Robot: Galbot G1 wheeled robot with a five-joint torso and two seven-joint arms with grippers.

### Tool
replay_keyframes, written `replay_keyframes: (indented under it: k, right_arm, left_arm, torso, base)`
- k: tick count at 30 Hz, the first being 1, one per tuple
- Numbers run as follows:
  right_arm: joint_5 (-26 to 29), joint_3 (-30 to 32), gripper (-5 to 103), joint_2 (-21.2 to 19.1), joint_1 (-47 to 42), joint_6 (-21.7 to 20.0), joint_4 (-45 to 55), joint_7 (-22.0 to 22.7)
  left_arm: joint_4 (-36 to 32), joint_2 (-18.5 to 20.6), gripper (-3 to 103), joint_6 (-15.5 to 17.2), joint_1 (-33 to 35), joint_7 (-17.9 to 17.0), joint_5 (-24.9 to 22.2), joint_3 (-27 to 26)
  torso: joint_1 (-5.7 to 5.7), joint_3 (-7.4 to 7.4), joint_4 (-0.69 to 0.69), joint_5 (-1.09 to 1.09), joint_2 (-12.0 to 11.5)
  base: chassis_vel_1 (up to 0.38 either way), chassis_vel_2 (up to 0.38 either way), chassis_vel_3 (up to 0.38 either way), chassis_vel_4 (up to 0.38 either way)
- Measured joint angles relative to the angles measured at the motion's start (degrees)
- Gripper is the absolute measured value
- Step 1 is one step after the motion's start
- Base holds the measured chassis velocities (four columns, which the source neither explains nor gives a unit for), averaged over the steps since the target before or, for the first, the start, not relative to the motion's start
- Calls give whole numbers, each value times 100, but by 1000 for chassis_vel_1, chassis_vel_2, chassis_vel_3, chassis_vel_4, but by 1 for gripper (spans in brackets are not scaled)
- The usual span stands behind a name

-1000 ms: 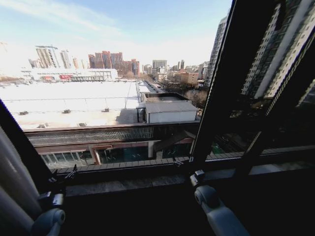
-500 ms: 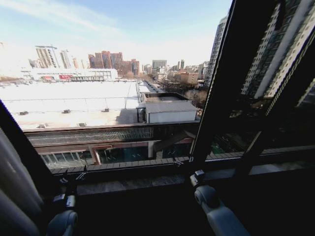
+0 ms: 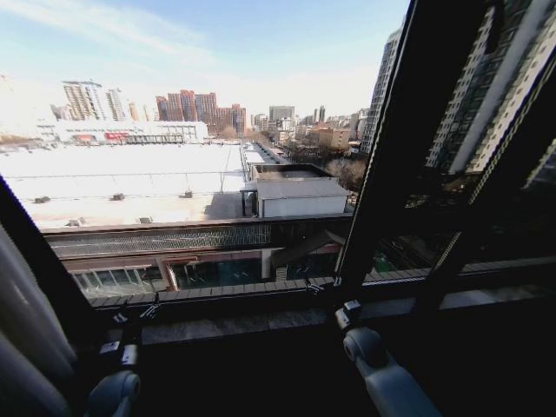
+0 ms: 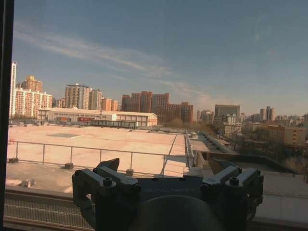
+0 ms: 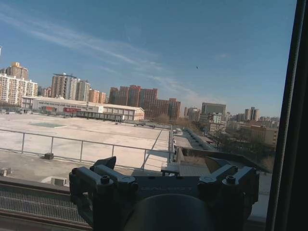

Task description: Open the curtains by pulling them apart, changing their state from closed to fully open.

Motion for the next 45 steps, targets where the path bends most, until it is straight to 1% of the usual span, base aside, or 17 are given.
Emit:
replay_keyframes:
  k: [7,30,36,45]
  right_arm:
    - [0,0,100,0,0,0,0,0]
    - [0,0,100,0,0,0,0,0]
    - [0,0,100,0,0,0,0,0]
    - [0,0,100,0,0,0,0,0]
  left_arm:
    - [-45,9,100,74,-9,-3,-185,42]
    - [-33,24,100,77,-21,6,-166,32]
    - [-32,24,100,77,-21,6,-166,31]
    - [-32,24,100,77,-22,7,-166,32]
  torso:
    - [0,0,0,0,0]
    - [0,0,1,0,0]
    - [0,0,1,-1,0]
    - [1,1,-1,0,0]
  base:
    - [0,0,0,0]
    - [-1,-1,2,2]
    - [-85,-72,99,90]
    - [-219,-230,229,217]
